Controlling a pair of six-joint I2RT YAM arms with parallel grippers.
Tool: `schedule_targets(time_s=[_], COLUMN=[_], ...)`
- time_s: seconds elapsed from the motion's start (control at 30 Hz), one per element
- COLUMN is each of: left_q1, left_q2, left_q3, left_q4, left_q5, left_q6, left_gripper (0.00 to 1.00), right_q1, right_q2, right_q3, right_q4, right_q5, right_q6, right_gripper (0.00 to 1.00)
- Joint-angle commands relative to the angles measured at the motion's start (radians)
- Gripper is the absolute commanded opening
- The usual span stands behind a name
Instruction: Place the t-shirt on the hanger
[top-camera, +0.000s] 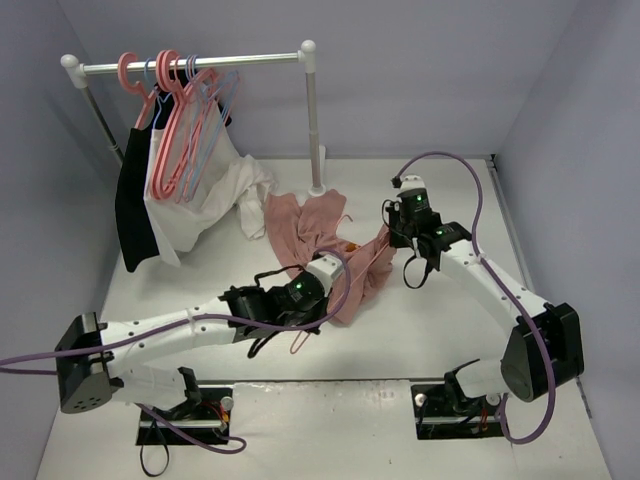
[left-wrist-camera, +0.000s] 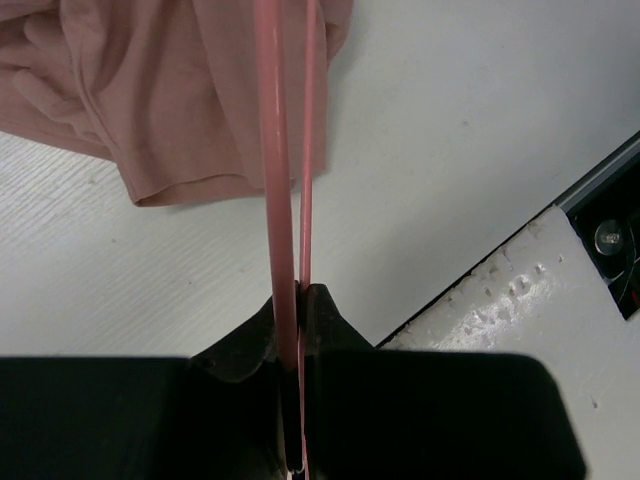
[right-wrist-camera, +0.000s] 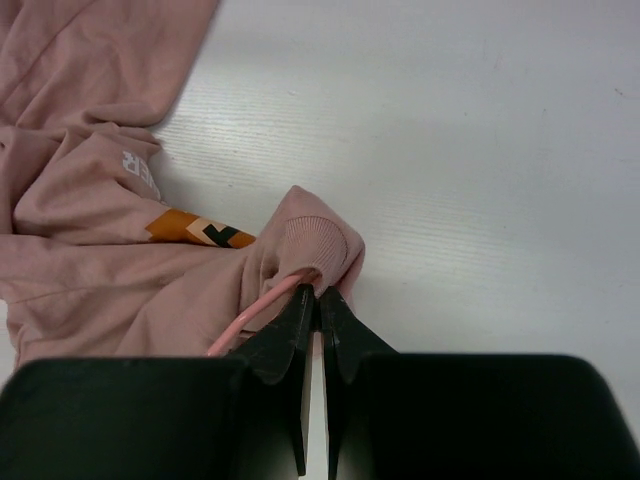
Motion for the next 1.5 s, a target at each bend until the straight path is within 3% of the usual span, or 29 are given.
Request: schedule_targets(time_s=[0.0, 0.23, 0.5, 0.63, 0.8, 0.93, 1.17, 1.47], left_q1=[-0.011, -0.013, -0.012, -0.015, -0.016, -0.018, -0.018, -0.018], left_q2=[0.012, 0.063, 0.004, -0.049, -0.116, -0.125, -0.107, -0.215], left_q3=[0.085, 0.172, 0.418, 0.554, 0.626, 0.574, 0.306, 0.255], left_q4=[0.079, 0.045, -0.124, -0.204, -0.218, -0.229, -0.226, -0.224], left_q5=[-0.053, -0.076, -0.282, -0.37, -0.346, -0.316, -0.26, -0.154], left_q6=[-0.098, -0.161, -0.17, -0.105, -0.037, -0.033, -0.199, -0.091], left_gripper=[0.0, 0.0, 0.0, 0.0, 0.0, 0.0, 0.0, 0.0], right_q1=[0.0, 0.044, 0.123, 0.179, 0.224, 0.227, 0.25, 0.246], right_q2=[-0.06, -0.092, -0.15, -0.172, -0.204, -0.213, -0.138, -0.065], right_q3=[0.074, 0.159, 0.379, 0.504, 0.599, 0.533, 0.329, 0.382], right_q4=[0.028, 0.029, 0.028, 0.028, 0.037, 0.038, 0.039, 0.037], right_q5=[0.005, 0.006, -0.004, -0.036, -0.096, -0.081, -0.119, -0.004], right_q6=[0.012, -0.034, -0.1, -0.106, -0.084, -0.065, 0.07, -0.102], right_gripper=[0.0, 0.0, 0.0, 0.0, 0.0, 0.0, 0.0, 0.0])
